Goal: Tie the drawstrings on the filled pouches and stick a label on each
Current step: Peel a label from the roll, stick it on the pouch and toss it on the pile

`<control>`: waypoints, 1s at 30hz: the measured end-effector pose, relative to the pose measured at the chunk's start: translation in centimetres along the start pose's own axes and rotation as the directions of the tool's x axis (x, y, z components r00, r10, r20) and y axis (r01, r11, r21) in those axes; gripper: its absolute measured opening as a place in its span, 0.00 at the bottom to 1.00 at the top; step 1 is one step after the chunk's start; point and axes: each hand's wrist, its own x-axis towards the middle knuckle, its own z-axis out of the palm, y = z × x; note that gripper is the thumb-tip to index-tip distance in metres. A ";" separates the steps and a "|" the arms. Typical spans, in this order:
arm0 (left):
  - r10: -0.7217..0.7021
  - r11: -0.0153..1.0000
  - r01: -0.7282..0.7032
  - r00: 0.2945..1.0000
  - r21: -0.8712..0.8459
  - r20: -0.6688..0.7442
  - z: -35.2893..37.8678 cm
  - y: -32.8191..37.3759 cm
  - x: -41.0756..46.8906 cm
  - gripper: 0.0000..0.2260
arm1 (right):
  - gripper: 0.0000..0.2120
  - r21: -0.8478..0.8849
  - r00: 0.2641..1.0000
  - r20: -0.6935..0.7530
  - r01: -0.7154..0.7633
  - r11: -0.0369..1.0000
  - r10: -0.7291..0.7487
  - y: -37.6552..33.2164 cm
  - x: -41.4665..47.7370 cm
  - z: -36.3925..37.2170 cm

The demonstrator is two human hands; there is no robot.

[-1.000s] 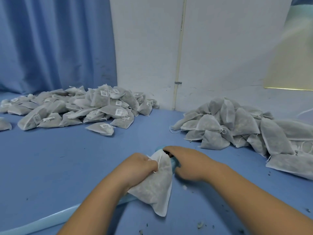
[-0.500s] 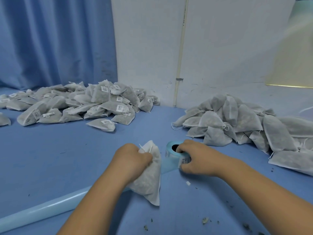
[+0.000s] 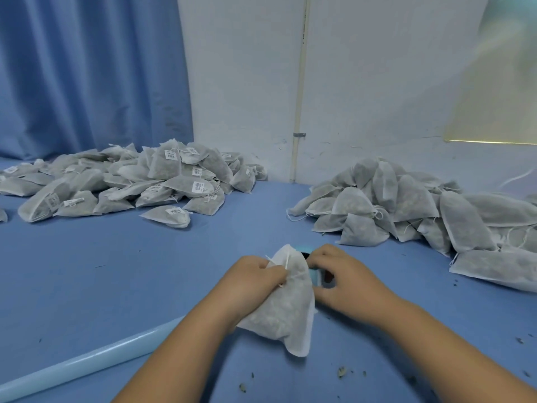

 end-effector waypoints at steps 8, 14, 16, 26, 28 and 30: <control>-0.074 0.994 0.076 0.997 -0.078 0.035 -0.1 -0.5 0.4 0.09 | 0.15 0.153 0.965 -0.219 -0.114 0.982 0.147 0.0 -1.5 1.4; -0.055 0.997 0.056 0.998 -0.057 0.016 0.3 -0.5 0.5 0.14 | 0.09 0.232 0.940 -0.275 -0.140 0.963 0.203 -0.1 -1.1 1.6; -0.042 0.998 0.043 0.999 -0.052 0.010 0.4 -0.6 0.5 0.16 | 0.09 0.268 0.931 -0.284 -0.151 0.952 0.227 -0.2 -1.0 1.6; -0.008 1.000 0.008 1.000 -0.030 0.006 0.5 -0.3 0.0 0.09 | 0.08 0.321 0.919 -0.274 -0.190 0.928 0.283 -0.4 -1.1 1.1; -0.001 1.000 0.001 1.000 -0.023 0.004 0.6 -0.3 -0.1 0.08 | 0.07 0.321 0.909 -0.289 -0.204 0.925 0.300 -0.6 -1.0 1.1; 0.004 1.000 -0.004 1.000 -0.009 0.001 0.6 -0.3 -0.1 0.08 | 0.08 0.322 0.897 -0.300 -0.226 0.919 0.325 -0.7 -0.8 1.1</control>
